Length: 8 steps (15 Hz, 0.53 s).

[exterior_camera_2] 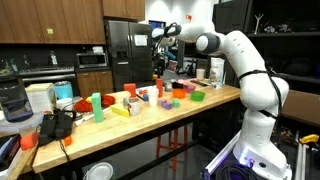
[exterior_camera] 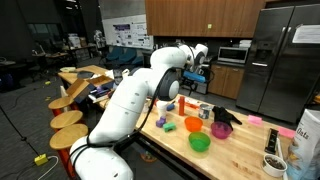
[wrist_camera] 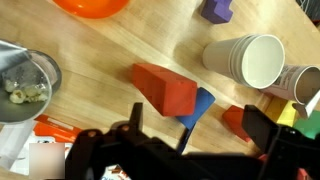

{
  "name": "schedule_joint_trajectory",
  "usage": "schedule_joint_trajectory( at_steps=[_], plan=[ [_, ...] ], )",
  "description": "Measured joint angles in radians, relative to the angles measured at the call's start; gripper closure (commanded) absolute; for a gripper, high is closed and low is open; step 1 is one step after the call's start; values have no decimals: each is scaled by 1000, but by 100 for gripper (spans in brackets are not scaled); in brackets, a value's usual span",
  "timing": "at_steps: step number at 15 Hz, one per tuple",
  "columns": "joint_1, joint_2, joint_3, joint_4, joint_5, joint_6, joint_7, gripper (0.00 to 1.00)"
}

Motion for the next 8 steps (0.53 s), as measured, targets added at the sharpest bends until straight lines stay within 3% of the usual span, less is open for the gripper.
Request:
schedule_joint_trajectory(
  at_steps=[8],
  plan=[
    [-1,63,4,19,17,0,-40,0]
  ],
)
